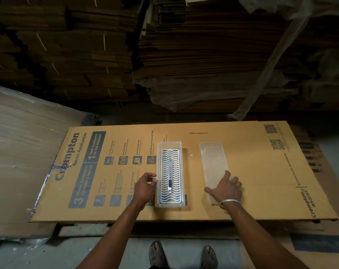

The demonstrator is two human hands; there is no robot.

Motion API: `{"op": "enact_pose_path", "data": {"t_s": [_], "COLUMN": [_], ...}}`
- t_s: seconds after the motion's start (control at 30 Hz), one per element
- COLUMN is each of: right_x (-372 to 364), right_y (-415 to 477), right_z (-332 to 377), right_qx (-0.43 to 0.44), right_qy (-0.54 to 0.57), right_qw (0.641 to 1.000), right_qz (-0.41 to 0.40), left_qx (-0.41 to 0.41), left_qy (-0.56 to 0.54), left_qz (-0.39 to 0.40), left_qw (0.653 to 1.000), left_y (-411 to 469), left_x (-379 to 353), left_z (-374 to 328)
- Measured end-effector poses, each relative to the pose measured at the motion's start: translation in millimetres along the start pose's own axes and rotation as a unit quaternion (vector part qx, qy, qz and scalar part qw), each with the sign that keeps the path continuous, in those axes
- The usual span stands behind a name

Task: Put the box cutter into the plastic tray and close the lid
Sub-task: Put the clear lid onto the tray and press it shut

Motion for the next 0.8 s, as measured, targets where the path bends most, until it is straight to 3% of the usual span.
{"op": "enact_pose_path", "data": {"t_s": [0.2,0.4,0.8], "right_x": [21.3,30.4,-5.4], "right_y": [-28.0,-69.6,-101.6], "right_z": [43.0,99.7,161.0], "right_qx": [0.043,0.118,0.127], "right_qy": [0.056,0.030,-0.028], "right_qw": [0.998,0.993,0.991], "right_qz": [0.000,-0.007,0.018], "left_qx": [0.014,0.044,0.113], "left_qy": [-0.024,-0.037,-0.074], "left_qz": [0.018,0.050,0.199], "left_qw": [0.999,0.997,0.971], "left_y": [-0.5,-2.7,-32.1], "left_x": [0.2,-0.7,-2.0], "left_z": [-3.2,3.9,22.9]}}
Point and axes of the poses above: each hand's wrist, its own y-axis towards the middle knuckle, its own x-axis out of the back of the hand, z = x × y, the point moved 9 cm from there along y, towards the middle knuckle, and after that the axes turned 14 degrees about -y, right-handed, at the moved point
